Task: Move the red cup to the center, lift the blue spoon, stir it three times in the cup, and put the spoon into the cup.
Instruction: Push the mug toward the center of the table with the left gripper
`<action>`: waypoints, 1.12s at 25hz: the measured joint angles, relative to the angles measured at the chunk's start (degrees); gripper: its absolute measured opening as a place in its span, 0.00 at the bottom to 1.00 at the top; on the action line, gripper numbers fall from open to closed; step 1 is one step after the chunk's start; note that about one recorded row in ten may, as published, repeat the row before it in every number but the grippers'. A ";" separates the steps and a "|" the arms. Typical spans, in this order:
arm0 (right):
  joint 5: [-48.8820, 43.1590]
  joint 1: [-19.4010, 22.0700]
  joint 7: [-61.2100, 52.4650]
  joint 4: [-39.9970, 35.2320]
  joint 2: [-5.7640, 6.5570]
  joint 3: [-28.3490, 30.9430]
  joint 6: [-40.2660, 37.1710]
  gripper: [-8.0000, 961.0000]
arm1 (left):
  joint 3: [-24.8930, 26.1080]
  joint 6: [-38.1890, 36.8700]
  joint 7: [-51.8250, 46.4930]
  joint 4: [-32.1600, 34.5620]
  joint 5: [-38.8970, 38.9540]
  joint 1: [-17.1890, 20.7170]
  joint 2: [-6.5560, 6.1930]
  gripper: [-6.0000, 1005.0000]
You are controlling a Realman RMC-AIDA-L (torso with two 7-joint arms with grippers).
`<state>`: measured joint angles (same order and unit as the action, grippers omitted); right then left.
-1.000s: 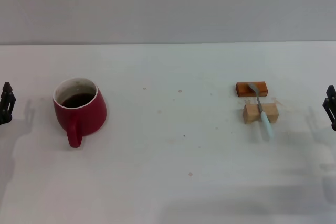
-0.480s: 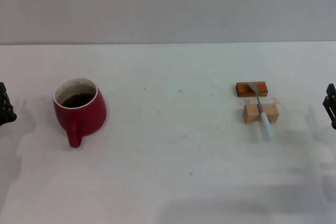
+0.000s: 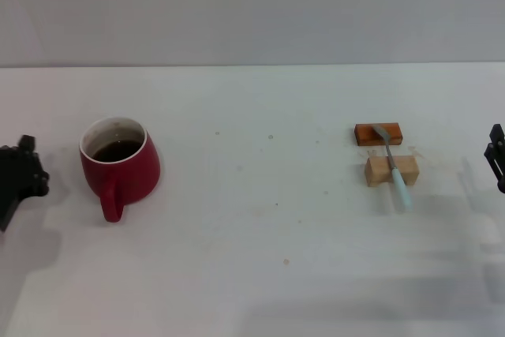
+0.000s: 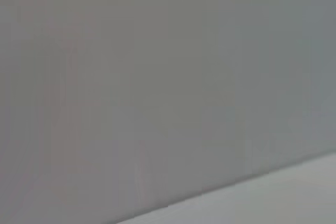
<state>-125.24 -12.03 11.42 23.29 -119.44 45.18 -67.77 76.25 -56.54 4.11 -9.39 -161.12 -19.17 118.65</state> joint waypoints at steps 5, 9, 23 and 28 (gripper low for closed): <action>0.00 -0.01 0.00 0.00 0.00 0.00 -0.05 0.77 | -1.76 1.05 5.59 0.46 0.00 -1.07 -0.09 0.00; 0.00 -0.01 0.00 0.00 0.00 0.00 -0.08 0.77 | -2.66 1.51 7.47 0.48 0.01 -1.42 -0.22 0.00; 0.06 -0.19 0.00 0.00 -0.03 0.00 -0.09 0.77 | -5.60 1.40 7.86 -0.21 0.02 -2.18 -0.01 0.00; 0.09 -0.28 0.00 0.00 -0.09 0.00 -0.08 0.77 | -6.96 1.18 7.85 -0.66 0.07 -2.19 0.08 0.00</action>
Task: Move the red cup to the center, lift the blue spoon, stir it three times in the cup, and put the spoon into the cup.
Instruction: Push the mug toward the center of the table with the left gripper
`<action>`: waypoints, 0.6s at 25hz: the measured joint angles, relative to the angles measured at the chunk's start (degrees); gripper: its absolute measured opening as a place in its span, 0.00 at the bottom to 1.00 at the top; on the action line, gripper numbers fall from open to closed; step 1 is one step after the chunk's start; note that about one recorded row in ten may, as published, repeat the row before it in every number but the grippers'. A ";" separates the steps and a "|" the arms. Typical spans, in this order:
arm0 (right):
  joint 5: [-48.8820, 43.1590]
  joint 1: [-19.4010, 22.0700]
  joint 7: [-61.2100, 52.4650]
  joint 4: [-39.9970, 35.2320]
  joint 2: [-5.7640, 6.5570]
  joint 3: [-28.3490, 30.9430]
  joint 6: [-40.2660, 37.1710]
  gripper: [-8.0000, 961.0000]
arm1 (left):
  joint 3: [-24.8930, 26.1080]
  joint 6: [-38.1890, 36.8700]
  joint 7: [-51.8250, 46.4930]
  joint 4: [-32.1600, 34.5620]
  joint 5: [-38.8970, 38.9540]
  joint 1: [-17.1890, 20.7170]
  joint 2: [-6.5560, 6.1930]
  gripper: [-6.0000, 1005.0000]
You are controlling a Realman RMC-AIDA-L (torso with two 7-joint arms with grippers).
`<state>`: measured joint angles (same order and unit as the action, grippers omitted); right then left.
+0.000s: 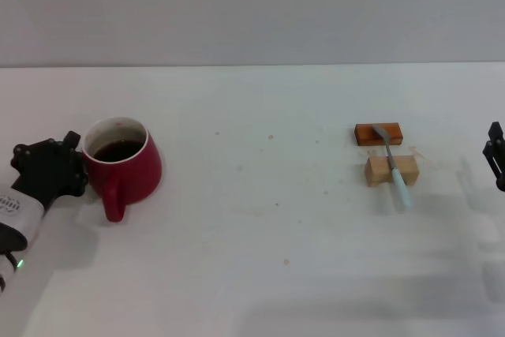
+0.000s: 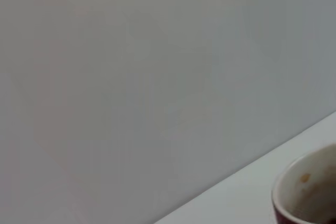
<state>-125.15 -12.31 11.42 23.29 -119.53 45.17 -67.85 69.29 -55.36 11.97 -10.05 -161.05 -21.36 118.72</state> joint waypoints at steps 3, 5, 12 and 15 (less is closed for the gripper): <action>0.00 -0.20 0.00 0.00 0.00 0.00 0.10 0.77 | -1.33 -0.03 0.00 -0.68 -0.03 0.16 0.01 0.00; 0.00 -0.30 0.00 0.00 0.00 0.00 0.20 0.77 | -2.07 -0.05 -0.01 -1.29 -0.04 0.35 0.01 0.00; 0.00 -0.57 0.00 -0.03 0.01 0.00 0.43 0.77 | -4.75 -0.15 -0.01 -2.45 0.01 0.71 0.12 0.00; 0.00 -0.72 0.00 -0.07 0.03 0.00 0.45 0.77 | -5.96 -0.17 -0.01 -2.57 0.10 0.76 0.20 0.00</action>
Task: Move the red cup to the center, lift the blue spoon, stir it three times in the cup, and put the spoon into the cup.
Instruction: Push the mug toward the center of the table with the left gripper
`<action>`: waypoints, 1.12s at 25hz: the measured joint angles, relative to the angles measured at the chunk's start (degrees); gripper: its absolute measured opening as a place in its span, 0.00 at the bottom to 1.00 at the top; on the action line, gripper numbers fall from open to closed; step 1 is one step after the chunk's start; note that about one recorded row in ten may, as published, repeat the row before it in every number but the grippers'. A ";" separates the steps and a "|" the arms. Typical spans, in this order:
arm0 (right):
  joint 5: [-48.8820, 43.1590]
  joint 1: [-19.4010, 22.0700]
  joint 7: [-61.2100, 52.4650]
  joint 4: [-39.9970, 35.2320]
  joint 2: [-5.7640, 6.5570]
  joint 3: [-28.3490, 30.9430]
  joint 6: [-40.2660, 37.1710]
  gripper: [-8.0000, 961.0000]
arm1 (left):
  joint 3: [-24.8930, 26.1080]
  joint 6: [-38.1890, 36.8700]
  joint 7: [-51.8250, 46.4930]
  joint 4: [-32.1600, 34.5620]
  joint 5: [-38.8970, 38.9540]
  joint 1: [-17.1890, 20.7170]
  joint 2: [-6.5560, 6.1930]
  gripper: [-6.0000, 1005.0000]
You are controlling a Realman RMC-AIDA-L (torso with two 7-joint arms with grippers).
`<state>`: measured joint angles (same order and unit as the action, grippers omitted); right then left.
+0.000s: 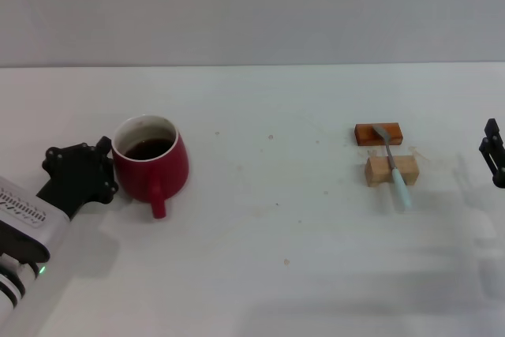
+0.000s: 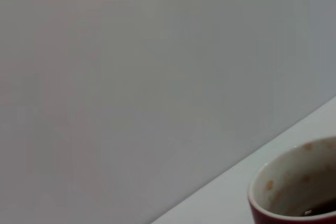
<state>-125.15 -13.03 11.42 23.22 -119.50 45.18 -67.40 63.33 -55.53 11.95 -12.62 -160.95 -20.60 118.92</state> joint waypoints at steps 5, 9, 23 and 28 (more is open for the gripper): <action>-0.05 -0.14 0.00 -0.02 0.03 0.00 -0.06 0.77 | -1.95 0.16 -0.06 -2.07 0.20 0.90 0.08 0.00; -0.19 -0.15 0.00 -0.02 0.06 0.00 -0.25 0.77 | -3.25 0.27 -0.05 -3.93 0.21 1.99 0.08 0.00; -0.36 0.09 0.00 -0.05 0.06 0.00 -0.36 0.77 | -9.03 1.08 -0.60 -6.61 0.37 3.32 0.16 0.00; -0.36 0.11 0.00 -0.07 0.05 -0.08 -0.36 0.77 | -9.83 1.50 -0.61 -7.29 0.37 3.58 0.17 0.00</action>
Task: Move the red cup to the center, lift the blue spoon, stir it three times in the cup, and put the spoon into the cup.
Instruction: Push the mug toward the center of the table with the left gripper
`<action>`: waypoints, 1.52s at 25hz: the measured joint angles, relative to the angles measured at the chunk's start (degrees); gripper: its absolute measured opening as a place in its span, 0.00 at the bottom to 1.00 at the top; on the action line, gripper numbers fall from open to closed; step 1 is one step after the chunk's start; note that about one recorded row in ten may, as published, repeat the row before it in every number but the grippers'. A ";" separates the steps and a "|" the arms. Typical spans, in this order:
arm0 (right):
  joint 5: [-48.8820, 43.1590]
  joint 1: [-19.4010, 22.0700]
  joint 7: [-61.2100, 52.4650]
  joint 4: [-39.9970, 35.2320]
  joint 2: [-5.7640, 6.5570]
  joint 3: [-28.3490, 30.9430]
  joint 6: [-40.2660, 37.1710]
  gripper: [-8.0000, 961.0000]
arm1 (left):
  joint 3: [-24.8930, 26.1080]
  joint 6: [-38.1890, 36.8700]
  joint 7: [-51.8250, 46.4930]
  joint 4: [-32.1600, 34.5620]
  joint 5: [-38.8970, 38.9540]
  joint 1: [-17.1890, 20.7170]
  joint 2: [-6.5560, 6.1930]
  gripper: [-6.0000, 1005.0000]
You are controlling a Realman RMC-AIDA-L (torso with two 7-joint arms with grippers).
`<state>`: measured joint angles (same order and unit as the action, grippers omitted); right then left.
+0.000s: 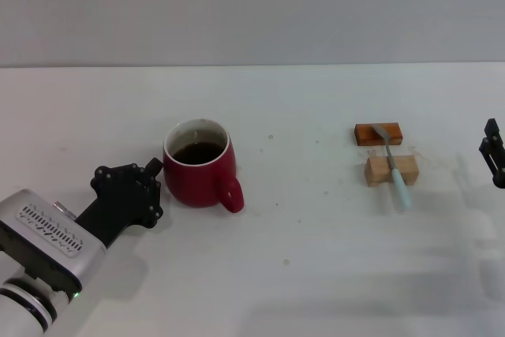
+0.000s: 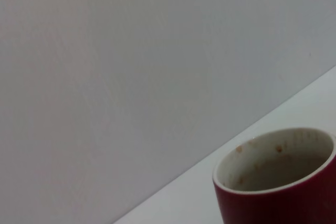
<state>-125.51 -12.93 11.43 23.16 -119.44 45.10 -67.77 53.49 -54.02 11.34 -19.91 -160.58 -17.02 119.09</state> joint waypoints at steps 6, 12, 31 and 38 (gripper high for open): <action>0.00 -0.17 0.00 -0.01 0.00 -0.02 0.00 0.77 | 2.33 2.17 0.06 0.49 0.40 -1.26 -0.20 0.01; 0.09 -0.37 0.00 -0.03 0.00 -0.01 0.00 0.77 | 4.52 3.97 0.34 3.40 0.45 -4.61 -0.42 0.01; 0.36 -1.57 0.00 -0.41 -0.08 0.08 0.52 0.77 | -0.03 6.12 0.79 4.35 0.10 -10.17 -0.11 0.01; 0.36 -1.58 0.00 -0.49 -0.09 0.08 0.54 0.77 | -2.37 6.22 0.79 2.88 0.10 -9.41 0.00 0.01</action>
<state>-125.15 -14.51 11.42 22.67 -119.53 45.18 -67.23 51.13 -47.80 12.13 -17.02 -160.48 -26.42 119.09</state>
